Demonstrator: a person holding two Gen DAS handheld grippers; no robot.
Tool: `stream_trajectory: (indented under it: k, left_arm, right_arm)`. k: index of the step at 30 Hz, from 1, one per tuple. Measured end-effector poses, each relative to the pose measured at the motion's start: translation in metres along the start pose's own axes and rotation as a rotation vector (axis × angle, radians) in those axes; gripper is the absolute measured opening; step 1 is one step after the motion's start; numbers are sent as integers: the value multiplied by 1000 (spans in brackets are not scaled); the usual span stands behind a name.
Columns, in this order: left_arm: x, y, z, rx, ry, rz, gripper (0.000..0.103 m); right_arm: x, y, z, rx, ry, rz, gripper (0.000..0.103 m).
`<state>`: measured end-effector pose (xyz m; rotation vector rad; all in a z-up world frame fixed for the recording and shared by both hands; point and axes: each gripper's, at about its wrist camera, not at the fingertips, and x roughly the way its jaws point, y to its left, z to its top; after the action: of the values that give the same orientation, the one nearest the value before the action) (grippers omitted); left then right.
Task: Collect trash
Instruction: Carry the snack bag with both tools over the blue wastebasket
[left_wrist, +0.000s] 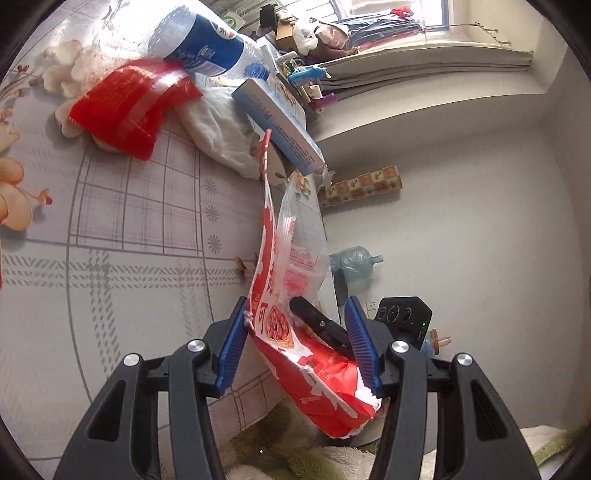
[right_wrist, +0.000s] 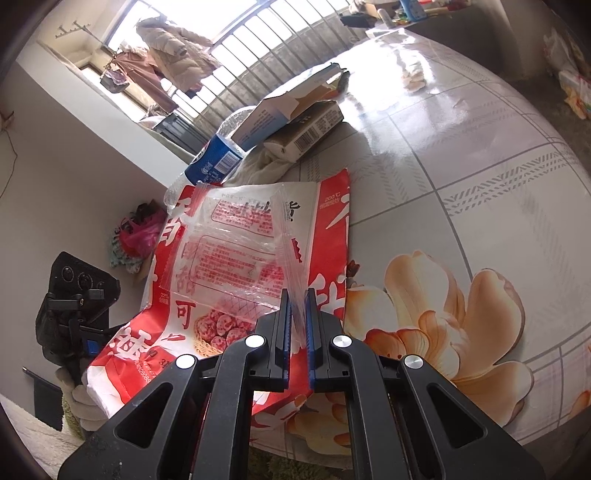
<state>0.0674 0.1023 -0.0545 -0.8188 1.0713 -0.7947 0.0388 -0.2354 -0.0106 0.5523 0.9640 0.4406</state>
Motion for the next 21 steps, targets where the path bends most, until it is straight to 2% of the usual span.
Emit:
stream_trajectory:
  k: [2, 4, 7, 8, 12, 14, 21]
  left_arm:
    - [9, -10, -5, 69, 21, 90, 49]
    - [20, -19, -8, 130, 51, 167, 43]
    - [29, -25, -12, 184, 73, 233, 29]
    - [30, -27, -12, 198, 77, 246, 22]
    - [28, -30, -12, 209, 68, 252, 15]
    - [24, -32, -9, 219, 60, 251, 11]
    - [21, -55, -4, 280, 54, 260, 9]
  right_arm:
    - [0, 0, 0, -1, -1, 0, 5]
    - [0, 0, 0, 2, -1, 3, 5]
    - [-3, -3, 1, 17, -6, 13, 5]
    - [-4, -5, 2, 27, -12, 25, 5]
    - [-24, -14, 6, 73, -70, 116, 5]
    - [-36, -16, 11, 75, -104, 131, 5]
    - [-84, -20, 21, 83, -252, 180, 5]
